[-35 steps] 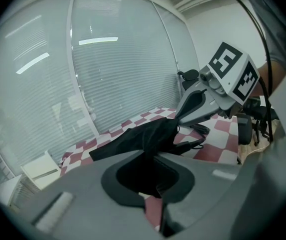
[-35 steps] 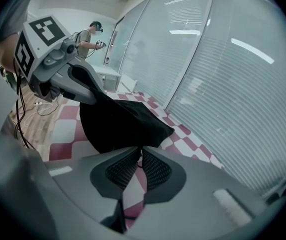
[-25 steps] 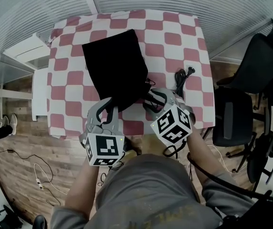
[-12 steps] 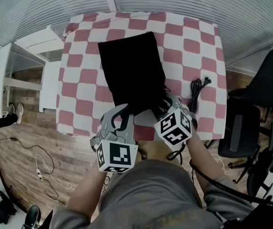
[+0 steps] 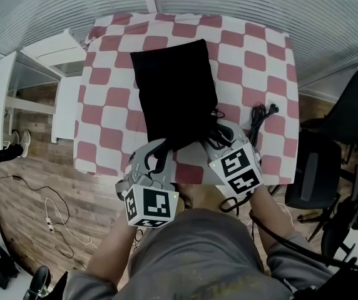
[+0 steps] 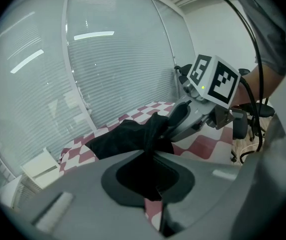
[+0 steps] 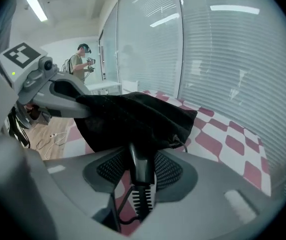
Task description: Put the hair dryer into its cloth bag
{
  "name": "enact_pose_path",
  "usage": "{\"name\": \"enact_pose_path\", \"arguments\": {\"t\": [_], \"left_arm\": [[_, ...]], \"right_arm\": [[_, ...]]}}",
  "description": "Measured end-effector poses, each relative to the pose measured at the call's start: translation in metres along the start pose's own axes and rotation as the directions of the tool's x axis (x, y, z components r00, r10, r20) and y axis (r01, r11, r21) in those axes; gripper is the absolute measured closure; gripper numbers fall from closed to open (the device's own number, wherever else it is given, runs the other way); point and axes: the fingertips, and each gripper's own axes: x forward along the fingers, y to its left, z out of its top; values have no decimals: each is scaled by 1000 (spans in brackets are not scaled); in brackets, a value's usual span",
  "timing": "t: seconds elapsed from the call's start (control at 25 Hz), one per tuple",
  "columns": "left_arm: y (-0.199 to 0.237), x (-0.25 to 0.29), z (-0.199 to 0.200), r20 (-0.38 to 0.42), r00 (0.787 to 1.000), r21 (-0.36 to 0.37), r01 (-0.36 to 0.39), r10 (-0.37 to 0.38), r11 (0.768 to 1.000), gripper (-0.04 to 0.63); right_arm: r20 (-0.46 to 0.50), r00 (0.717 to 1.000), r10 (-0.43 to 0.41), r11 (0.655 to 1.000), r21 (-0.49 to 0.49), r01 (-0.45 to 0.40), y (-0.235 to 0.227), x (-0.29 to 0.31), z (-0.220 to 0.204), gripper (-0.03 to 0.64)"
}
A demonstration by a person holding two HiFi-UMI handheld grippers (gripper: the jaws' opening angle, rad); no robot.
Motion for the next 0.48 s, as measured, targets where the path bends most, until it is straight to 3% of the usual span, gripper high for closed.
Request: {"name": "enact_pose_path", "arguments": {"t": [0.16, 0.48], "left_arm": [[-12, -3, 4, -1, 1000, 42, 15, -15, 999, 587], [-12, -5, 3, -9, 1000, 25, 16, -15, 1000, 587]], "right_arm": [[-10, 1000, -9, 1000, 28, 9, 1, 1, 4, 431], [18, 1000, -10, 996, 84, 9, -2, -1, 9, 430]]}}
